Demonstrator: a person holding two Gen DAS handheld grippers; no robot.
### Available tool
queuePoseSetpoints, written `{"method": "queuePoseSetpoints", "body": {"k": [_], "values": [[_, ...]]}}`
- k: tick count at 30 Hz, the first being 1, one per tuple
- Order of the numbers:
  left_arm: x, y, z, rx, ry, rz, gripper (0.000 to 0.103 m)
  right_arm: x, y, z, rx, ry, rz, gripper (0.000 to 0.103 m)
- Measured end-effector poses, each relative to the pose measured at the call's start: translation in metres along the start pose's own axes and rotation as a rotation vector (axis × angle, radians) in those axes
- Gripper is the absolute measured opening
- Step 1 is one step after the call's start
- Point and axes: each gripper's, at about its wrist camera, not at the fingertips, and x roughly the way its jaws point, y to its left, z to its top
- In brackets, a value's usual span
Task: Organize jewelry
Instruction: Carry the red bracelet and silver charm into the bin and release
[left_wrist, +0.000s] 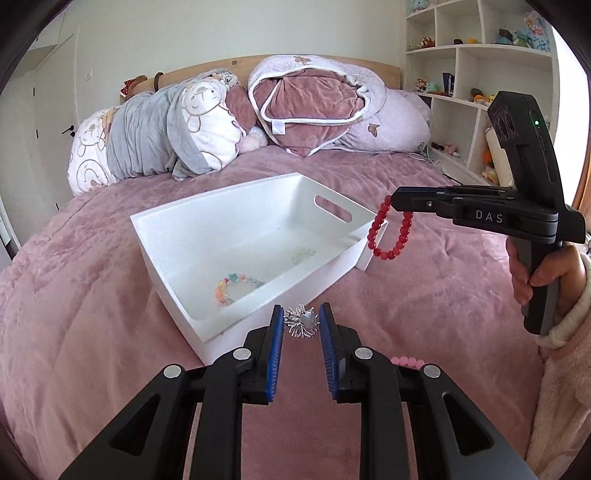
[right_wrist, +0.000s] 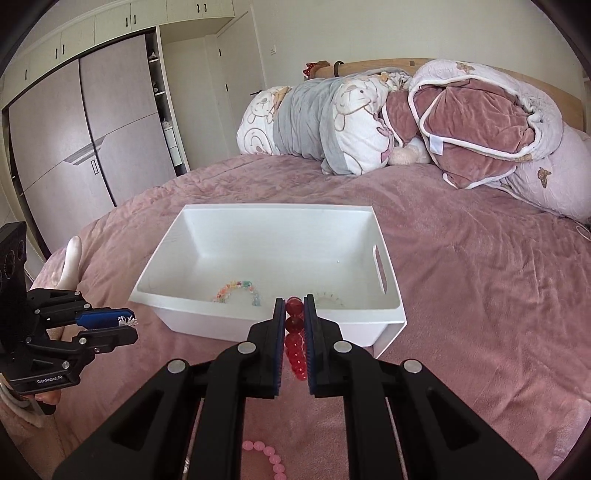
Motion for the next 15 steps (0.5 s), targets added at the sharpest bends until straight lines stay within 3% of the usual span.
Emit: {"method": "queuePoseSetpoints", "body": {"k": [7, 15], "values": [[0.001, 0.022, 0.035, -0.035, 0.001, -0.025, 0.024, 0.001, -0.002, 0.042, 0.004, -0.025, 0.007, 0.01], [0.024, 0.039, 0.073, -0.015, 0.052, 0.061, 0.025, 0.015, 0.016, 0.076, -0.108, -0.023, -0.045, 0.01]]}}
